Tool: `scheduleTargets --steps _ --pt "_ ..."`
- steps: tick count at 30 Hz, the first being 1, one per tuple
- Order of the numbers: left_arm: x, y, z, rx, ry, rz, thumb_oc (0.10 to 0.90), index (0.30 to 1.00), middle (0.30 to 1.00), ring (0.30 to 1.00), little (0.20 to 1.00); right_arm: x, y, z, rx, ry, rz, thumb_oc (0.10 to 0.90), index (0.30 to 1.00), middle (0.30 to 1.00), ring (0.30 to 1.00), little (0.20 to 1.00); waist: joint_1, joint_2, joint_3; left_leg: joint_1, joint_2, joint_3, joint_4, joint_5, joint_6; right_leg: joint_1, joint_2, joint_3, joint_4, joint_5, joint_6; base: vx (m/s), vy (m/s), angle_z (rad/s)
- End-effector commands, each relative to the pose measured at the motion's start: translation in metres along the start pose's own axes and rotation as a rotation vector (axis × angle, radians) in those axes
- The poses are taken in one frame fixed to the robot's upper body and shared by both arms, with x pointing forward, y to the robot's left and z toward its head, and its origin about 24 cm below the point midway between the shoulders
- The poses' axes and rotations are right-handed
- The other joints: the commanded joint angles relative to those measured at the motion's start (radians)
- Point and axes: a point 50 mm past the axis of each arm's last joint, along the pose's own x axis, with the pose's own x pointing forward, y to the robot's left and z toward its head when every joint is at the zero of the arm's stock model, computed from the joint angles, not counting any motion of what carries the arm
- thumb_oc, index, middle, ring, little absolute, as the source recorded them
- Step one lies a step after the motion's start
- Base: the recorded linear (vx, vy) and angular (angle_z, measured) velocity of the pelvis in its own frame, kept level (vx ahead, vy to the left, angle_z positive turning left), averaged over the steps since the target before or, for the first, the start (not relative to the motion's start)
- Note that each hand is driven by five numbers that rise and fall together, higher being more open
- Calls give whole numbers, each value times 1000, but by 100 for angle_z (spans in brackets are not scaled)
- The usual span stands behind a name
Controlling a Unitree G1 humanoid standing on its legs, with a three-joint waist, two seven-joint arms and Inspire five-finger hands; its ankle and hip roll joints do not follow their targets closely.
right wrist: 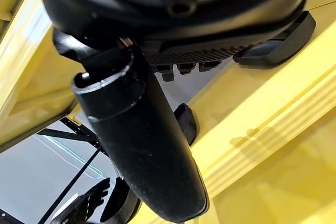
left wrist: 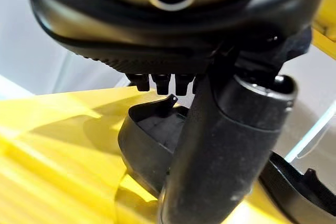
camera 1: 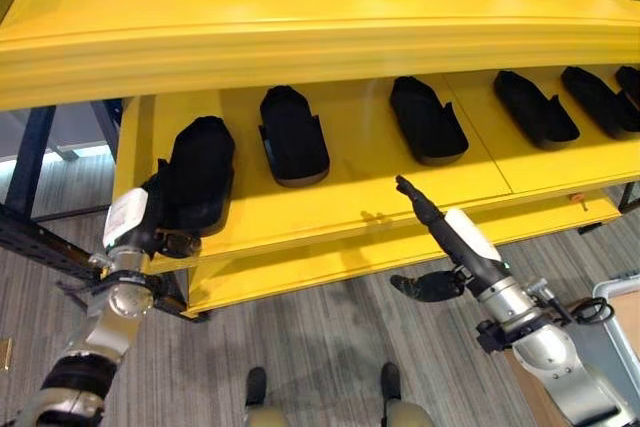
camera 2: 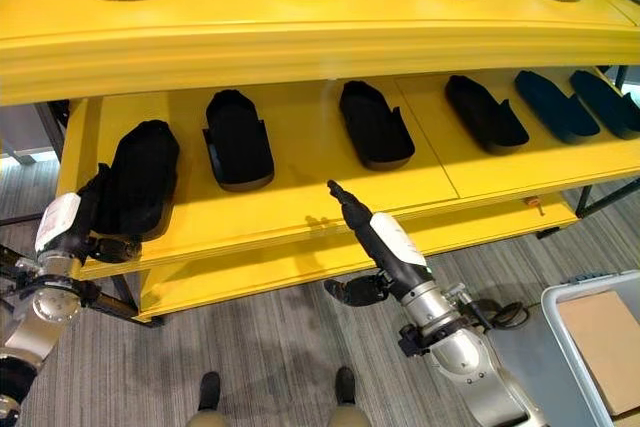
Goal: Move parts from the plastic box to the shelf.
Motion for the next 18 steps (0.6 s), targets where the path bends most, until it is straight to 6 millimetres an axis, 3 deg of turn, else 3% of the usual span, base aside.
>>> scheduleTargets --steps 1,5,12,18 --pt "32 60 43 52 -185 222 900 1000 1000 1000 1000 18 -32 35 -26 -233 -142 900 1000 1000 1000 1000 -15 -41 17 14 -19 37 37 -43 68 -14 -51 1 149 -114 14 -19 5 -10" --pt "36 56 65 59 -272 221 900 1000 1000 1000 1000 19 -33 37 -34 -245 -149 900 1000 1000 1000 1000 -17 -44 37 7 -19 41 53 -49 70 -29 -52 16 159 -113 13 -23 15 -8" --pt "31 57 80 83 -346 254 900 1000 1000 1000 1000 18 -37 36 -56 -241 -169 900 1000 1000 1000 1000 -16 -39 60 0 -21 40 72 -56 70 -38 -51 28 174 -118 8 0 0 0" --pt "34 54 76 221 -344 178 900 1000 1000 1000 1000 19 -38 36 -60 -242 -171 900 1000 1000 1000 1000 -19 -31 82 -13 -18 34 84 -53 69 -47 -47 26 184 -120 6 0 0 0"
